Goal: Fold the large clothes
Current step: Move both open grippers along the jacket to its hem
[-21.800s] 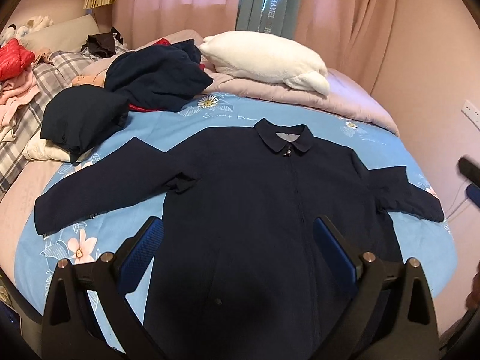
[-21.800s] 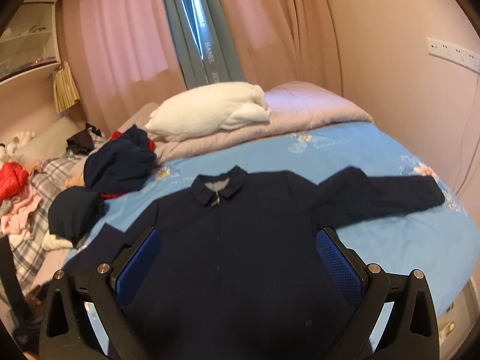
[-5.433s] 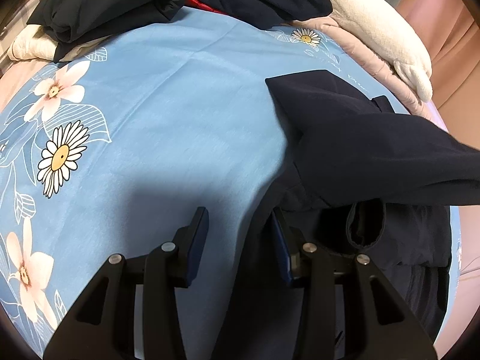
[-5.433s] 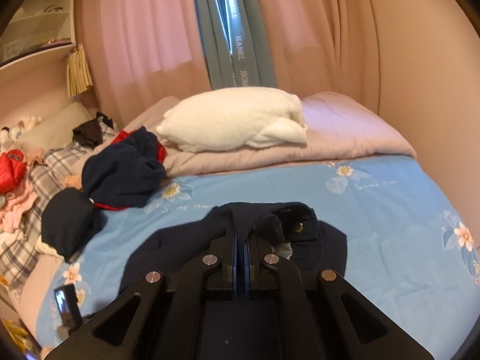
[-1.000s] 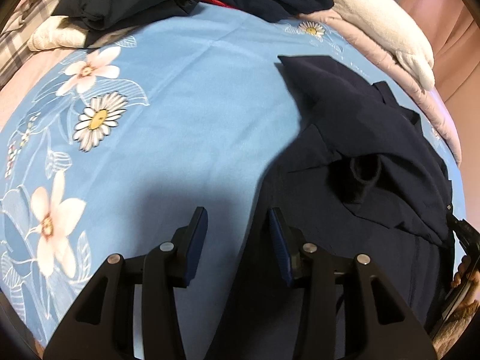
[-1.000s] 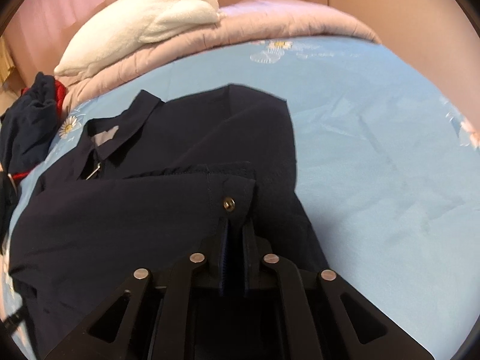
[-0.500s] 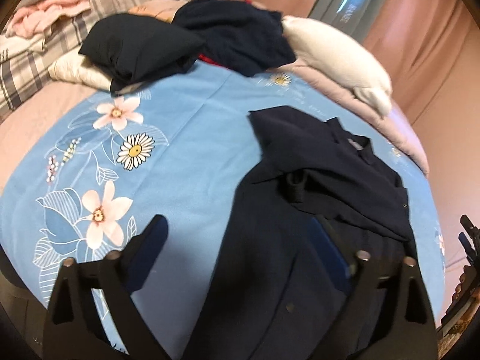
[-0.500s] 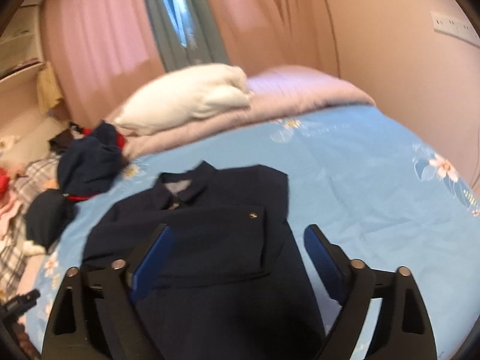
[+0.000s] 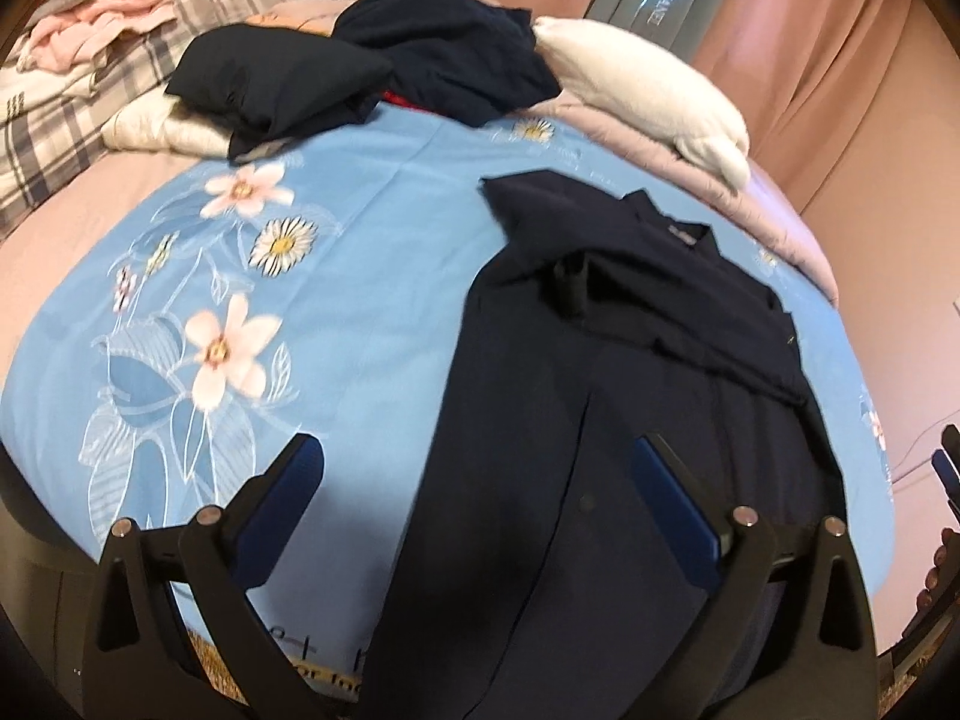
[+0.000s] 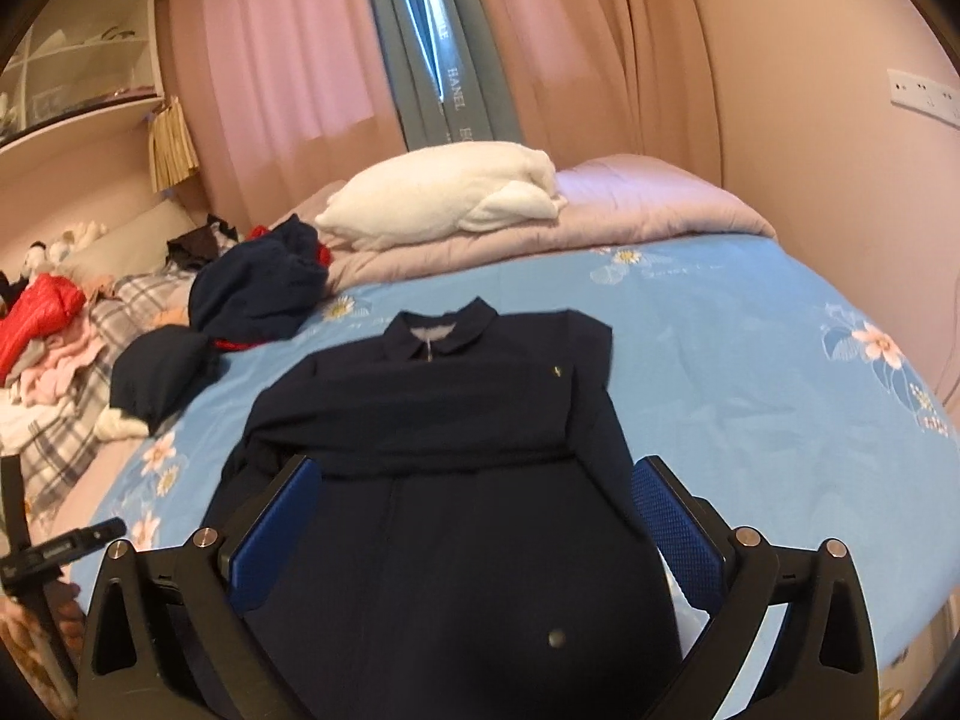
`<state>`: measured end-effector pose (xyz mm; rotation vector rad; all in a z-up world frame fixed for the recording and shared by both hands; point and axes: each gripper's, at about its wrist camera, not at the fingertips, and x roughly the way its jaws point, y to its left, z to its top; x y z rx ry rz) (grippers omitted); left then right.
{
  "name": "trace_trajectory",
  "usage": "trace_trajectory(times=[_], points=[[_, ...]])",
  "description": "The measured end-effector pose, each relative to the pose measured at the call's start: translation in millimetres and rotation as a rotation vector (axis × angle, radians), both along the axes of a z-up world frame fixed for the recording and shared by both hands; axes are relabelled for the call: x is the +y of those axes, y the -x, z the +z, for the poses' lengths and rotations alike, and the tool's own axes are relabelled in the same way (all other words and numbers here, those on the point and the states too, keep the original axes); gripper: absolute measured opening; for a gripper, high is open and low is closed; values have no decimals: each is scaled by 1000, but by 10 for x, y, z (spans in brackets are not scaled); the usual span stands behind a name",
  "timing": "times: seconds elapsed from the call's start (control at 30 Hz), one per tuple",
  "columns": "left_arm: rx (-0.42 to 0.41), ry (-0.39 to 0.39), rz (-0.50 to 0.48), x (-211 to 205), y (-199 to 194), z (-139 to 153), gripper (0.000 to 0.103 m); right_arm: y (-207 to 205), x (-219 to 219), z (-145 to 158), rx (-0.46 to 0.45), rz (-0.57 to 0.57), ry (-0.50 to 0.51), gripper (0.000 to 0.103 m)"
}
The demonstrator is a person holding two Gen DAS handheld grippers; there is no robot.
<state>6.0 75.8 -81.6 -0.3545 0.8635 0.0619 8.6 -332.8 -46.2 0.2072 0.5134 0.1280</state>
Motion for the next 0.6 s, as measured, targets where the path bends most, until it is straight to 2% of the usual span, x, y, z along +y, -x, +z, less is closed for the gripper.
trace_trajectory(times=[0.17,0.47,0.6], points=[[53,-1,-10,3,138,-225,103,191,-85,-209,35,-37,-21,102],[130,-16,-22,-52,241,-523,102,424,-319,-719,178,-139,-48,102],[150,11,-30,-59,284,-632,102,497,-353,-893,235,-158,-47,102]])
